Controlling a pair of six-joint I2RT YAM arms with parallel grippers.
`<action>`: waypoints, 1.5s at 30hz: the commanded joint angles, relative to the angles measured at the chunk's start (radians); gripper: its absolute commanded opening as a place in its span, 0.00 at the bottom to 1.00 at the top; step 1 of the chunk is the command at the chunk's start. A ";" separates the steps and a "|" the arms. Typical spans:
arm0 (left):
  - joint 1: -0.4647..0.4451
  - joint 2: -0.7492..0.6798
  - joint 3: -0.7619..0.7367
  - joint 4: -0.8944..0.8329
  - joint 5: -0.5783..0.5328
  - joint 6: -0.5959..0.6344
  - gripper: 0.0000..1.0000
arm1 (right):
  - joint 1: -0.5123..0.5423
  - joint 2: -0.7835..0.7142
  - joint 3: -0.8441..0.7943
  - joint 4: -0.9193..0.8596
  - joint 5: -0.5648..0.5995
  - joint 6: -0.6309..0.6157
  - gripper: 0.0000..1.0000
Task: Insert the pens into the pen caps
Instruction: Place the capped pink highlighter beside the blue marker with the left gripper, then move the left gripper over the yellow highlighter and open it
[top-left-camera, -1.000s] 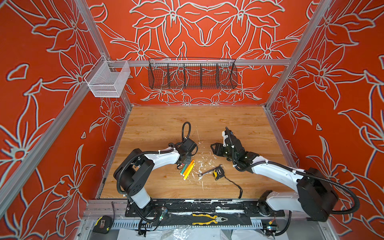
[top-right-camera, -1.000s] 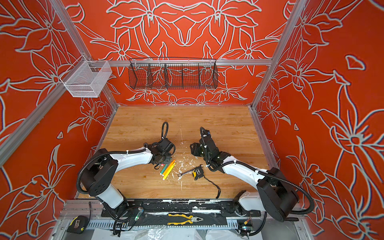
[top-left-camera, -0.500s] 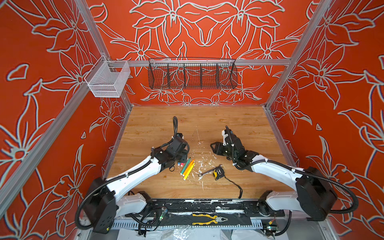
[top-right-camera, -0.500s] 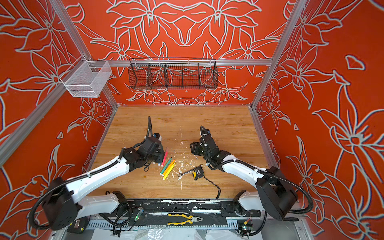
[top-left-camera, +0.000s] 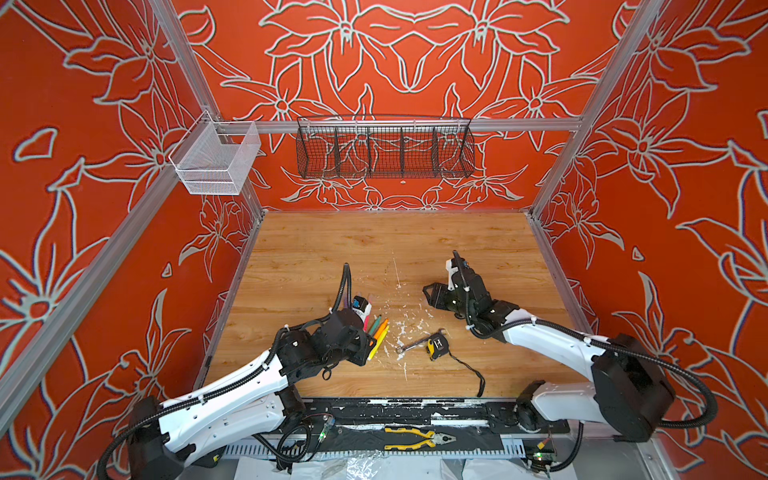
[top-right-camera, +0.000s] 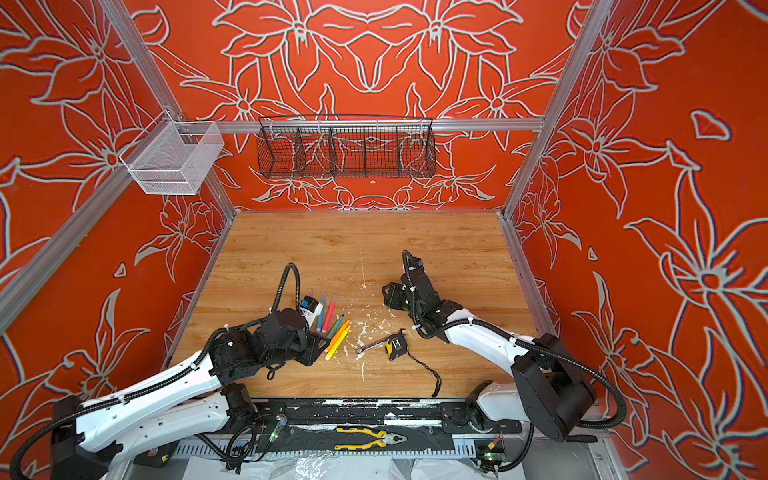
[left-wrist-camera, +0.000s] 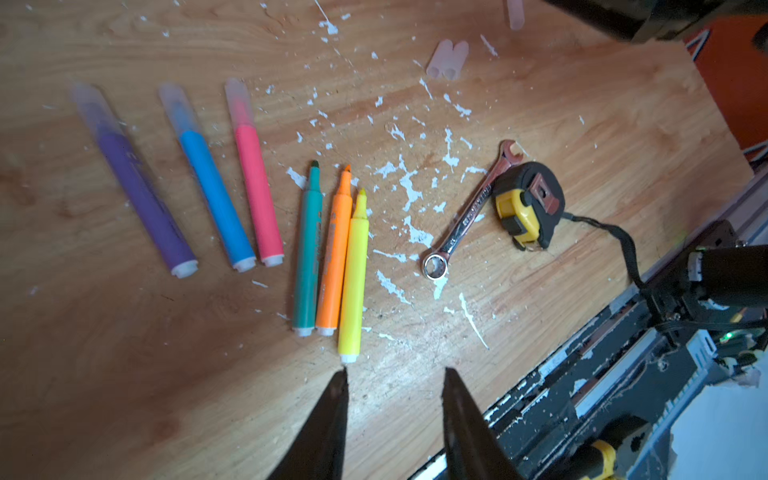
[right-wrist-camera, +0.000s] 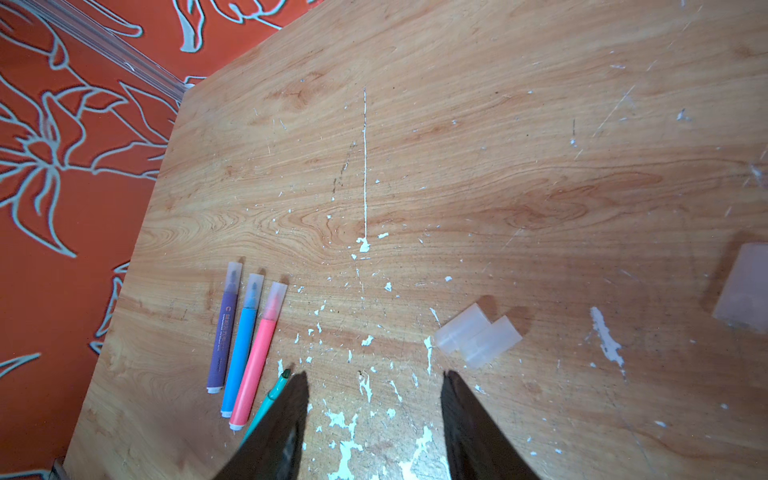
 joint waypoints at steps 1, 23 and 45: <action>-0.035 0.073 -0.017 0.006 -0.038 -0.060 0.33 | -0.006 -0.012 0.011 -0.007 0.000 0.007 0.53; -0.081 0.370 -0.003 0.110 -0.125 -0.086 0.32 | -0.043 0.148 0.061 0.010 -0.133 0.057 0.45; -0.081 0.596 0.081 0.080 -0.171 -0.089 0.27 | -0.049 0.101 0.043 0.010 -0.124 0.051 0.45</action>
